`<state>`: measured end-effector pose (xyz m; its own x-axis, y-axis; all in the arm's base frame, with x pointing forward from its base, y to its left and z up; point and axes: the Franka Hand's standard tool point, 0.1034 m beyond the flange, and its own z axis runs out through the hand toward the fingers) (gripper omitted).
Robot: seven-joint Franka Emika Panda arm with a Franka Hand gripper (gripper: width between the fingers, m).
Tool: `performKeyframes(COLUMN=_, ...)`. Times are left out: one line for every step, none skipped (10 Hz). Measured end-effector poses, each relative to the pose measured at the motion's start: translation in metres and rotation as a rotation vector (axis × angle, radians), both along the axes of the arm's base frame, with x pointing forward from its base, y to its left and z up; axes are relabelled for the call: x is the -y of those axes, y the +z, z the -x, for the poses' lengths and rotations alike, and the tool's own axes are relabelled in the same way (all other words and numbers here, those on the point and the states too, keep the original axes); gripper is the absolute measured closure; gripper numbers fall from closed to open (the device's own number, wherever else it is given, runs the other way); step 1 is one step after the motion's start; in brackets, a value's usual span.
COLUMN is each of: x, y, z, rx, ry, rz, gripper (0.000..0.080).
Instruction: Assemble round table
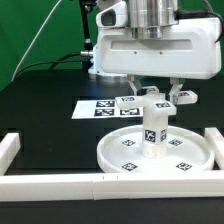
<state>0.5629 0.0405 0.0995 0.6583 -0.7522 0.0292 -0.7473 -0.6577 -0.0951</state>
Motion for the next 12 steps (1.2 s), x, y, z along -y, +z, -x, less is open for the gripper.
performKeyframes(x=0.0005, y=0.0004, z=0.0002, rx=0.008, ry=-0.085, rz=-0.015, gripper=0.0360)
performKeyframes(x=0.0008, y=0.0003, z=0.0007, rx=0.015, ry=-0.192, rz=-0.037, gripper=0.0360)
performKeyframes(x=0.0010, y=0.0004, z=0.0009, rx=0.014, ry=-0.275, rz=-0.048, gripper=0.0360)
performKeyframes(x=0.0021, y=0.0005, z=0.0009, rx=0.012, ry=-0.320, rz=-0.059, gripper=0.0360)
performKeyframes(x=0.0014, y=0.0010, z=0.0023, rx=-0.010, ry=-0.272, rz=-0.049, gripper=0.0359)
performKeyframes(x=-0.0006, y=0.0026, z=0.0017, rx=-0.033, ry=-0.259, rz=-0.043, gripper=0.0359)
performKeyframes(x=0.0007, y=0.0015, z=0.0010, rx=-0.034, ry=-0.360, rz=-0.063, gripper=0.0359)
performKeyframes(x=0.0010, y=0.0012, z=0.0011, rx=-0.038, ry=-0.406, rz=-0.070, gripper=0.0359)
performKeyframes(x=0.0011, y=0.0010, z=0.0007, rx=-0.038, ry=-0.478, rz=-0.084, gripper=0.0359)
performKeyframes(x=0.0011, y=0.0008, z=0.0003, rx=-0.032, ry=-0.650, rz=-0.112, gripper=0.0359)
performKeyframes(x=0.0004, y=0.0005, z=0.0007, rx=-0.028, ry=-0.772, rz=-0.122, gripper=0.0359)
performKeyframes(x=0.0009, y=0.0004, z=0.0006, rx=-0.029, ry=-0.826, rz=-0.124, gripper=0.0359)
